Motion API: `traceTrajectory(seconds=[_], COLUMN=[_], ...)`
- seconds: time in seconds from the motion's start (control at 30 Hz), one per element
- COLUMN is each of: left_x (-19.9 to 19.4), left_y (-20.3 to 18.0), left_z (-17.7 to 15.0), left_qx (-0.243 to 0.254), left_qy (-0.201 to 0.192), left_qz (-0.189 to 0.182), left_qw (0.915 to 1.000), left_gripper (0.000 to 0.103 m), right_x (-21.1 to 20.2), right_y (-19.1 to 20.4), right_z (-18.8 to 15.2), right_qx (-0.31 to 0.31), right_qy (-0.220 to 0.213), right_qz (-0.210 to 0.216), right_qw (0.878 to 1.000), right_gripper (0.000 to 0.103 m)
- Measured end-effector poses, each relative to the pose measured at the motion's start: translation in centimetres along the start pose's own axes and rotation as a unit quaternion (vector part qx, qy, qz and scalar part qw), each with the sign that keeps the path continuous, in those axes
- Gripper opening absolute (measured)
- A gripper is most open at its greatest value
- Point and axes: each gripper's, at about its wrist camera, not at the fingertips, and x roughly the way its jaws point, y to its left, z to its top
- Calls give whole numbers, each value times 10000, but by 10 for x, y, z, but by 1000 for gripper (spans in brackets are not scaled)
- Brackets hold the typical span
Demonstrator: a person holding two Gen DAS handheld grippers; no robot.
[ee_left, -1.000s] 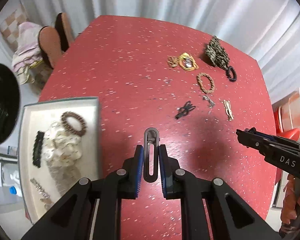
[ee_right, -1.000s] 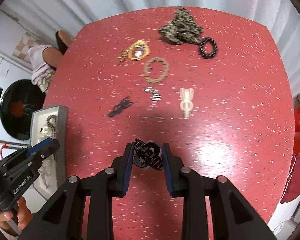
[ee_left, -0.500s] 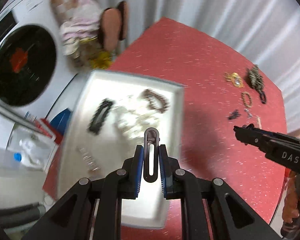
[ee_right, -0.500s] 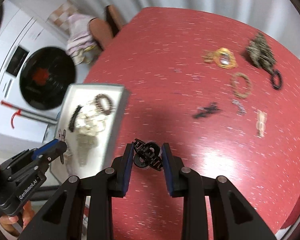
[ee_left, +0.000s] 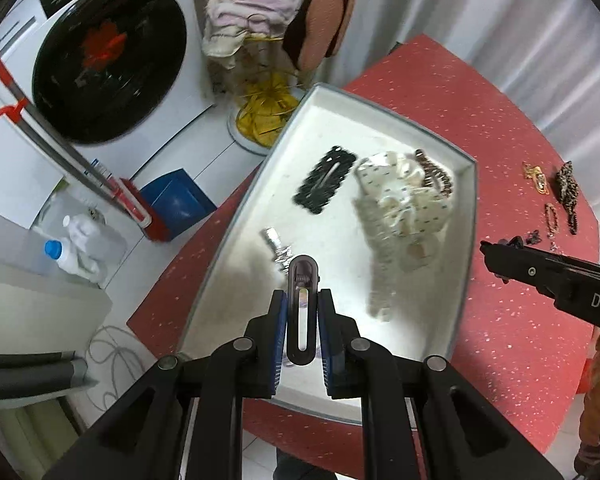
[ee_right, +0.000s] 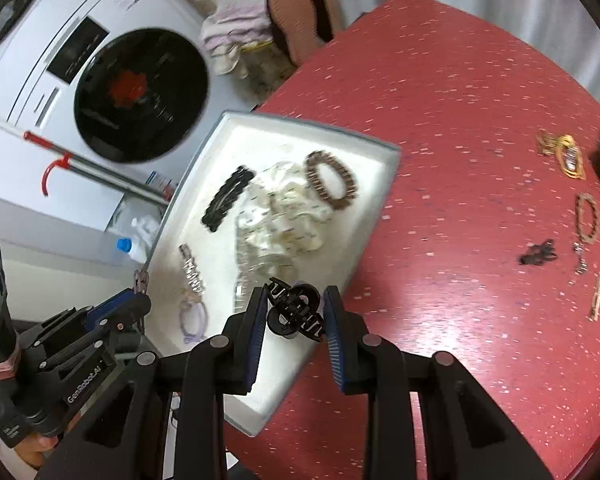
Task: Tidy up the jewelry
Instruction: 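Carry the black claw clip and grey snap clip over the white tray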
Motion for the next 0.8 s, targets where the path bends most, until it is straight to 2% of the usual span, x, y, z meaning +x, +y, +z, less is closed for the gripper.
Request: traceTrajectory(seconds=[0.23, 0.47, 0.8], left_x=[17, 33, 49], left_y=[10, 16, 19], left_z=[-9, -9, -11], left_qx=[-67, -109, -46], left_qy=[134, 215, 323], left_qz=[3, 62, 126], left_qw=[9999, 9997, 9994], left_gripper=[17, 17, 17], right_x=[31, 62, 87], right_y=[21, 27, 27], right_z=[-6, -9, -4], right_qx=[-157, -171, -155], right_qy=[375, 658, 737], right_qz=[79, -32, -267], right_qw=[9991, 9977, 9968], right_gripper=[31, 31, 31])
